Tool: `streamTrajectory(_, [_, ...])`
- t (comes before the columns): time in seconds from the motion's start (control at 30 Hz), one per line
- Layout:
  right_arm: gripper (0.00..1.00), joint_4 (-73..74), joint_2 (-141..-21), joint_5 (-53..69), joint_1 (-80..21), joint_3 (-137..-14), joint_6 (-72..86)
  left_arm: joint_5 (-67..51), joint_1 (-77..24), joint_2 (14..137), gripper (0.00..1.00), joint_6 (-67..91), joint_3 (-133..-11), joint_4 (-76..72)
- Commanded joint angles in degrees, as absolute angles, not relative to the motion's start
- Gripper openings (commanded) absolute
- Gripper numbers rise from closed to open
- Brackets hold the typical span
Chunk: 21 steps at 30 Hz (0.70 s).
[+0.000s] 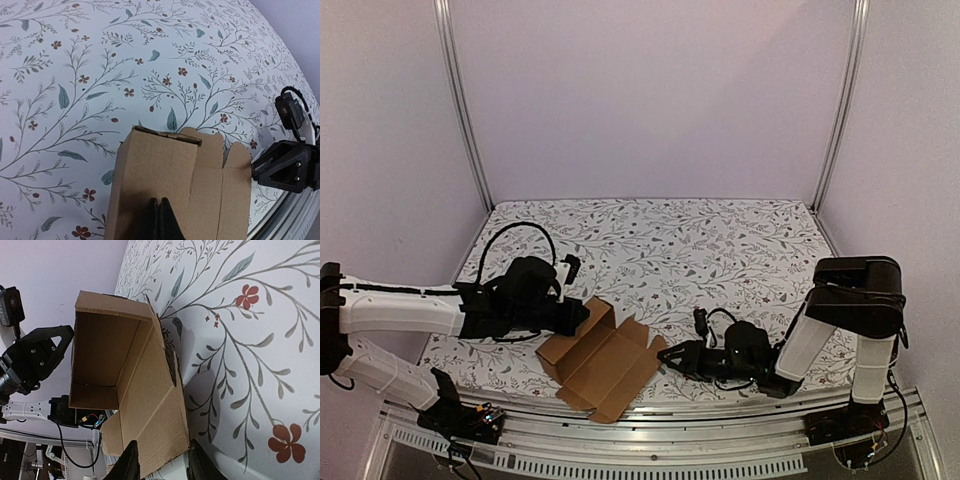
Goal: Fold the paper box
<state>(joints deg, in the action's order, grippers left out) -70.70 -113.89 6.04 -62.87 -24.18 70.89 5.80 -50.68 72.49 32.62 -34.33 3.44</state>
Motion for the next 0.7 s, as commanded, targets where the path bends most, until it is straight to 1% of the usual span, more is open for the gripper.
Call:
streamTrajectory(0.0, [0.31,-66.92,-114.57,5.42,-63.84,-25.29,70.81,4.63,-49.92,74.18,0.0,32.82,-33.09,6.0])
streamTrajectory(0.23, [0.31,-62.03,-112.88,5.15,-64.99,-28.05,69.2,4.04,-49.9,74.02,0.0,33.03,-32.53,5.27])
streamTrajectory(0.53, [0.31,-62.36,-112.46,4.76,-66.04,-29.55,67.49,3.82,-49.83,73.29,0.0,32.82,-32.26,5.53])
streamTrajectory(0.67, [0.34,-63.11,-111.73,4.05,-66.52,-29.53,66.27,3.76,-49.83,73.22,0.0,32.99,-32.0,5.36])
